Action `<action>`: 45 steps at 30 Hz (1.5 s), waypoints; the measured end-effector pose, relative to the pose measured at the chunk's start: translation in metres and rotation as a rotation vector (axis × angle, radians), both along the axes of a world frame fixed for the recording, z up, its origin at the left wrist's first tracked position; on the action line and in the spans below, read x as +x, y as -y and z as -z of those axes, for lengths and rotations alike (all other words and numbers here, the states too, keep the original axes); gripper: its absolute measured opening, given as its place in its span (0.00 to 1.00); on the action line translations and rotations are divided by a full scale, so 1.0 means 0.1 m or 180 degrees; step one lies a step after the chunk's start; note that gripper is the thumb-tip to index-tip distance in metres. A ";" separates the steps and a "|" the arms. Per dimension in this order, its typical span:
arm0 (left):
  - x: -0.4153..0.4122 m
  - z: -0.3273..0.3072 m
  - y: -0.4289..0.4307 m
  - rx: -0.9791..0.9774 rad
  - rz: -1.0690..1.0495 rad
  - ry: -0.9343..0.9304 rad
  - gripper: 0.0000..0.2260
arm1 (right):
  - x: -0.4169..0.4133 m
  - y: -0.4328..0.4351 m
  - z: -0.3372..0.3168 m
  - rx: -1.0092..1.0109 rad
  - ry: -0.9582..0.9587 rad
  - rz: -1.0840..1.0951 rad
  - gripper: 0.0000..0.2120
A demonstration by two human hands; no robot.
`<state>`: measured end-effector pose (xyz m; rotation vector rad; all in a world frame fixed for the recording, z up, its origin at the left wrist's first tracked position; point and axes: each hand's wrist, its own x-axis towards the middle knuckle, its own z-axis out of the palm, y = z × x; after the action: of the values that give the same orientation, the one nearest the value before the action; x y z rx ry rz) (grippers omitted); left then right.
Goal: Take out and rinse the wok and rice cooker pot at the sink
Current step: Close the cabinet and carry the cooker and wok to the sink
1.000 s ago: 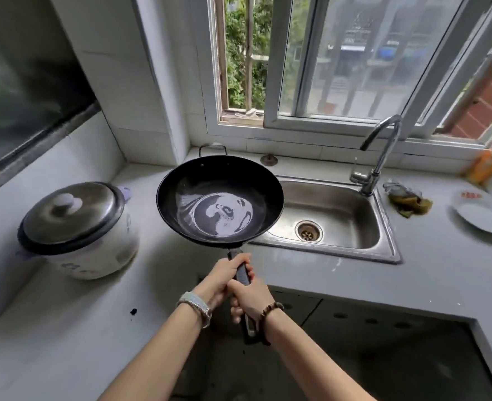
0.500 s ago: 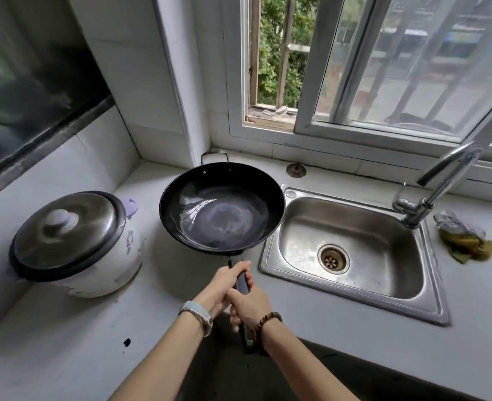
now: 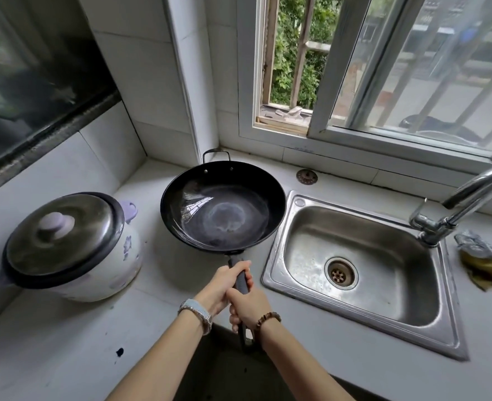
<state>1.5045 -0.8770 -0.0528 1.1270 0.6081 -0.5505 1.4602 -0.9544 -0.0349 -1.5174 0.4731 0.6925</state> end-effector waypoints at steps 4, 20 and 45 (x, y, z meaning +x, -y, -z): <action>0.03 0.05 -0.02 -0.0033 0.0044 0.0005 0.11 | 0.03 0.01 0.03 0.0017 0.0028 -0.0025 0.03; -0.10 0.33 -0.03 0.0002 0.0237 -0.0064 0.10 | -0.11 0.08 0.33 -0.0057 -0.0115 -0.0299 0.11; -0.56 -0.08 -0.65 0.1963 0.0501 0.1416 0.18 | -0.18 0.26 -0.11 -0.1214 0.1648 -0.0143 0.23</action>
<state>1.4481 -0.8118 -0.0443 1.8292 0.3002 -0.2247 1.4418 -0.9808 -0.0239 -1.9918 0.1787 0.2249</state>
